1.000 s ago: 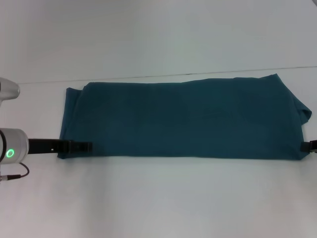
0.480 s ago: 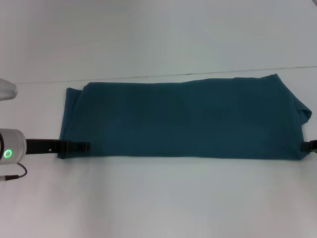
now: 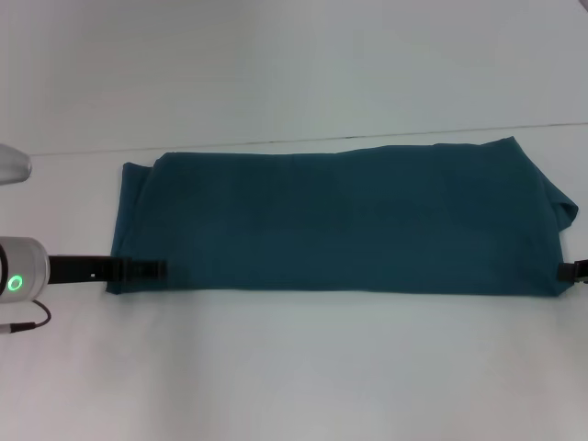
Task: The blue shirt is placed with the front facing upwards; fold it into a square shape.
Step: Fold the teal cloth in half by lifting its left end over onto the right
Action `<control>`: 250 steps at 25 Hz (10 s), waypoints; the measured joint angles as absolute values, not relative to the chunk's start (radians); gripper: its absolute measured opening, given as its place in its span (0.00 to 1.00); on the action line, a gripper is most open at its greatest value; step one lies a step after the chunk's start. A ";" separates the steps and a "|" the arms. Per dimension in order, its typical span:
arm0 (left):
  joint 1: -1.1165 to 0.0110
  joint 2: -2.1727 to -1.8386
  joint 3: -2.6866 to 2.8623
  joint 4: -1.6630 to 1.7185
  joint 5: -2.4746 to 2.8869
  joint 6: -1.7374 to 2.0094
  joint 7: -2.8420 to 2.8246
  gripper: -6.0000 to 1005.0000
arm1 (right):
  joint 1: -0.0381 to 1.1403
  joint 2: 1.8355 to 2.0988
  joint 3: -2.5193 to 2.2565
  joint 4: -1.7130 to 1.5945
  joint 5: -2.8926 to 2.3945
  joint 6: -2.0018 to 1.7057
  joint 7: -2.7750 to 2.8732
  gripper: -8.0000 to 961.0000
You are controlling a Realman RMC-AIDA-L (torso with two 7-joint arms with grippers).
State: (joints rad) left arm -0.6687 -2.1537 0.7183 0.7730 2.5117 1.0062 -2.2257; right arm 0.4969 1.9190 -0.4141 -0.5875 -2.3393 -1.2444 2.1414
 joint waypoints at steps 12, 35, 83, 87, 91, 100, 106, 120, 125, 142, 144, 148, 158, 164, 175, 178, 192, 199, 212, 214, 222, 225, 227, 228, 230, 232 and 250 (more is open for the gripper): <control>-0.670 -2.154 0.726 0.777 2.513 1.003 -2.226 0.84 | 0.497 1.919 -0.414 -0.588 -2.339 -1.246 2.141 0.01; -0.680 -2.158 0.735 0.779 2.506 1.059 -2.195 0.83 | 0.495 1.919 -0.414 -0.587 -2.339 -1.246 2.141 0.01; -0.608 -2.156 0.736 0.839 2.514 1.078 -2.260 0.81 | 0.491 1.916 -0.414 -0.587 -2.328 -1.246 2.141 0.01; -0.611 -2.158 0.736 0.831 2.514 1.078 -2.260 0.80 | 0.491 1.916 -0.414 -0.588 -2.329 -1.246 2.141 0.01; -0.616 -2.157 0.736 0.820 2.514 1.075 -2.260 0.80 | 0.490 1.916 -0.414 -0.588 -2.329 -1.246 2.141 0.01; -0.633 -2.158 0.736 0.814 2.513 1.070 -2.255 0.80 | 0.489 1.916 -0.414 -0.588 -2.329 -1.249 2.141 0.01; -0.641 -2.158 0.736 0.814 2.514 1.069 -2.254 0.80 | 0.489 1.916 -0.414 -0.588 -2.329 -1.249 2.141 0.01; -0.641 -2.157 0.736 0.816 2.535 1.053 -2.263 0.69 | 0.489 1.919 -0.414 -0.590 -2.328 -1.249 2.141 0.01; -0.642 -2.157 0.736 0.816 2.542 1.040 -2.273 0.58 | 0.489 1.919 -0.414 -0.591 -2.325 -1.249 2.141 0.01; -0.654 -2.156 0.736 0.801 2.559 1.031 -2.275 0.00 | 0.487 1.916 -0.414 -0.590 -2.315 -1.250 2.141 0.01; -0.655 -2.155 0.735 0.801 2.559 1.031 -2.275 0.01 | 0.486 1.916 -0.414 -0.589 -2.315 -1.250 2.141 0.01; -0.651 -2.153 0.732 0.806 2.559 1.033 -2.275 0.02 | 0.486 1.916 -0.414 -0.589 -2.315 -1.250 2.141 0.01; -0.642 -2.152 0.724 0.822 2.559 1.041 -2.292 0.13 | 0.485 1.915 -0.414 -0.588 -2.315 -1.250 2.139 0.01; -0.638 -2.151 0.721 0.825 2.567 1.039 -2.305 0.45 | 0.483 1.916 -0.414 -0.587 -2.315 -1.250 2.138 0.01; -0.629 -2.154 0.728 0.838 2.592 1.043 -2.327 0.56 | 0.483 1.916 -0.414 -0.589 -2.315 -1.252 2.138 0.01; -0.634 -2.157 0.732 0.832 2.592 1.042 -2.327 0.56 | 0.483 1.916 -0.414 -0.589 -2.315 -1.252 2.138 0.01; -0.651 -2.161 0.750 0.811 2.587 1.034 -2.326 0.56 | 0.479 1.916 -0.414 -0.591 -2.315 -1.259 2.133 0.01; -0.660 -2.161 0.750 0.810 2.588 1.032 -2.326 0.56 | 0.477 1.916 -0.414 -0.589 -2.314 -1.259 2.129 0.01; -0.664 -2.161 0.756 0.804 2.592 1.006 -2.327 0.32 | 0.474 1.917 -0.414 -0.589 -2.304 -1.261 2.125 0.01; -0.665 -2.161 0.757 0.802 2.593 1.006 -2.327 0.28 | 0.474 1.917 -0.414 -0.589 -2.304 -1.261 2.125 0.01; -0.665 -2.161 0.758 0.801 2.593 1.004 -2.327 0.03 | 0.474 1.917 -0.414 -0.591 -2.304 -1.261 2.125 0.01; -0.663 -2.161 0.755 0.805 2.592 1.004 -2.327 0.01 | 0.474 1.917 -0.414 -0.591 -2.304 -1.261 2.123 0.01; -0.658 -2.161 0.751 0.817 2.590 1.003 -2.330 0.00 | 0.474 1.917 -0.414 -0.590 -2.304 -1.261 2.121 0.01; -0.655 -2.161 0.750 0.823 2.590 1.004 -2.336 0.00 | 0.473 1.916 -0.414 -0.588 -2.304 -1.261 2.119 0.01; -0.652 -2.160 0.749 0.828 2.592 1.006 -2.341 0.00 | 0.471 1.914 -0.414 -0.587 -2.304 -1.261 2.117 0.01; -0.649 -2.159 0.749 0.832 2.591 1.011 -2.342 0.00 | 0.467 1.912 -0.414 -0.587 -2.304 -1.263 2.117 0.01; -0.597 -2.146 0.737 0.948 2.581 1.271 -2.322 0.00 | 0.385 1.902 -0.367 -0.633 -2.265 -1.352 2.071 0.01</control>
